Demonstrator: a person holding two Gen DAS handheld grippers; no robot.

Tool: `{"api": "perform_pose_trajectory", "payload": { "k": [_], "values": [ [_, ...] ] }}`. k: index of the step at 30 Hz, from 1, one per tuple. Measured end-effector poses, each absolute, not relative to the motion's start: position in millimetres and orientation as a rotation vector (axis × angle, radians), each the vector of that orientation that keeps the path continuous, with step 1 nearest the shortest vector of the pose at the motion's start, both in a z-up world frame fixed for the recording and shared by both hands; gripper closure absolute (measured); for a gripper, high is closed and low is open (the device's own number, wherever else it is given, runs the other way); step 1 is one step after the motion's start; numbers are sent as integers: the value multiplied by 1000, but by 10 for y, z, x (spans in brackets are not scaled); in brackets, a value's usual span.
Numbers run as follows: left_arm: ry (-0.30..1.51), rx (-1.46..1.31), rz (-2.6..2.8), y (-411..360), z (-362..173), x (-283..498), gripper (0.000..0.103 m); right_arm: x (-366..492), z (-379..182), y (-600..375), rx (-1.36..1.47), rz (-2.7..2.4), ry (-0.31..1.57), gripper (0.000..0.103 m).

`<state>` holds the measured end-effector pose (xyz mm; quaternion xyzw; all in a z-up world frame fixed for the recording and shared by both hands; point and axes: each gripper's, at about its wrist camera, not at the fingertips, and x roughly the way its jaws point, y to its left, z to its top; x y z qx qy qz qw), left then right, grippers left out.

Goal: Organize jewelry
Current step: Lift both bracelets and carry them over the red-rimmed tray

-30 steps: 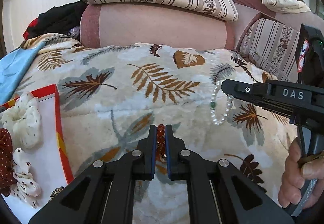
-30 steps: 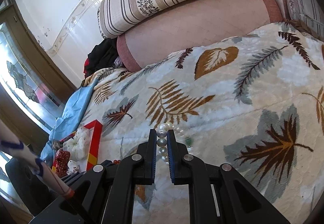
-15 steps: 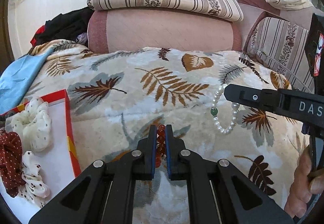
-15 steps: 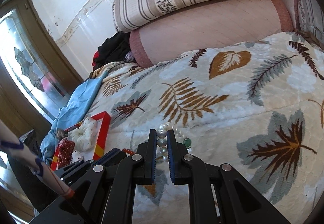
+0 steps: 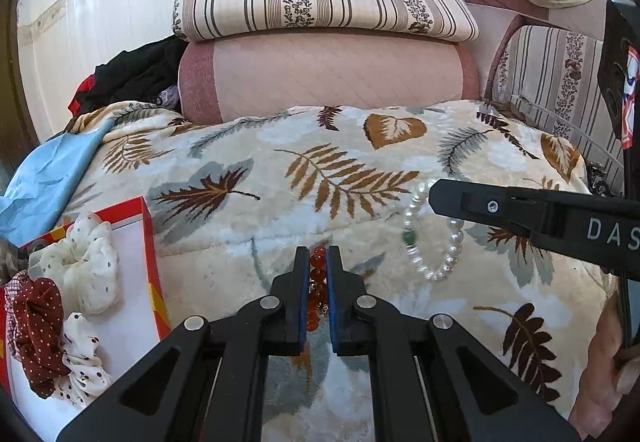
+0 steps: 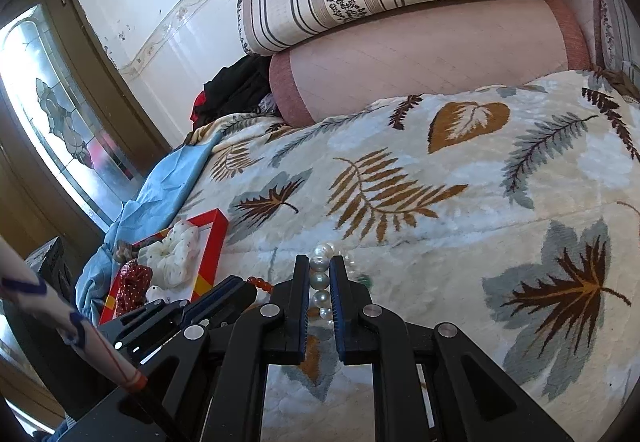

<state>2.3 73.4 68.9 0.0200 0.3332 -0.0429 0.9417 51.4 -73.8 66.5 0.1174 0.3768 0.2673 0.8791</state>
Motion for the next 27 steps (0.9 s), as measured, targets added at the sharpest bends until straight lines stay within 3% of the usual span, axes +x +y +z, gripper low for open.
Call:
{"api": "perform_pose_trajectory", "payload": {
  "k": [27],
  "values": [
    [661, -10, -75, 892, 791, 22, 96, 474, 686, -698, 243, 576, 784, 92]
  ]
}}
